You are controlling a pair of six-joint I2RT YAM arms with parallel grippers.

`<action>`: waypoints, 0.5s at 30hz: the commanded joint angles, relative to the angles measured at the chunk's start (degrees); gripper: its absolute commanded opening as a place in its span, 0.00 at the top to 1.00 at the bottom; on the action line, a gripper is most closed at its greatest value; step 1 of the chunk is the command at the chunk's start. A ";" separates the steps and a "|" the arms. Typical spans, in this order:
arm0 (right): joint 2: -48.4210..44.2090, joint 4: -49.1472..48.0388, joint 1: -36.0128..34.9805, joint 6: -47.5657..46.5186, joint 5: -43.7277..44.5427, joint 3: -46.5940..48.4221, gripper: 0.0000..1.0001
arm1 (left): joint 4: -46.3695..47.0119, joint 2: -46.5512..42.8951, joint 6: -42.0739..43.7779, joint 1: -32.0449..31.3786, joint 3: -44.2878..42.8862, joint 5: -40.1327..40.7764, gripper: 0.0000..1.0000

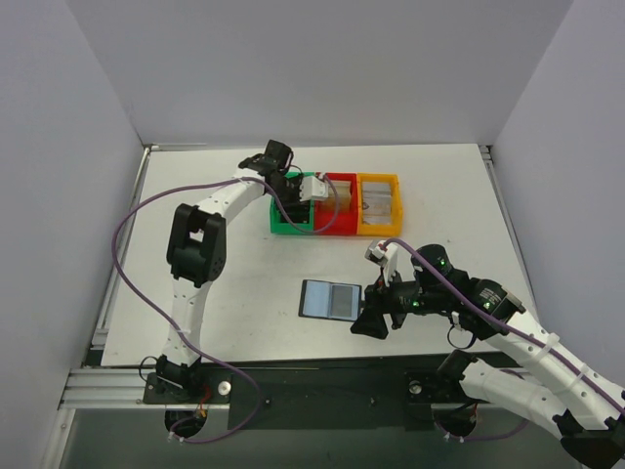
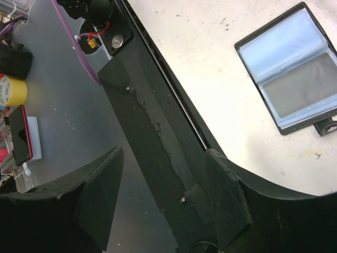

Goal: Take the credit cards out of the card holder
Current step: Place the credit card in the storage box.

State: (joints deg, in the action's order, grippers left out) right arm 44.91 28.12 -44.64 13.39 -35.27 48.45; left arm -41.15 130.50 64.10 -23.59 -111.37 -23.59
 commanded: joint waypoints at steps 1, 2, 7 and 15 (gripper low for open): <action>0.18 -0.08 0.35 -0.64 -0.50 1.74 0.42 | 3.52 1.34 -1.34 -0.31 -1.66 2.85 0.93; 0.18 -0.08 0.35 -0.73 -0.51 1.74 0.42 | 3.88 1.25 -1.60 -0.31 -1.22 3.46 0.84; 0.18 -0.17 0.43 -0.82 -0.59 1.65 0.42 | 5.46 0.64 -2.13 -0.40 -0.25 5.22 0.77; 0.18 -0.08 0.43 -0.64 -0.77 1.65 0.42 | 7.74 -0.42 -3.19 -0.66 -0.16 7.07 0.76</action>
State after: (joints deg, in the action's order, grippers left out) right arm 44.91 28.12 -44.60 13.37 -35.31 48.45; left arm -36.84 131.15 61.63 -23.97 -111.31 -17.93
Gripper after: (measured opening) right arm 0.579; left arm 0.237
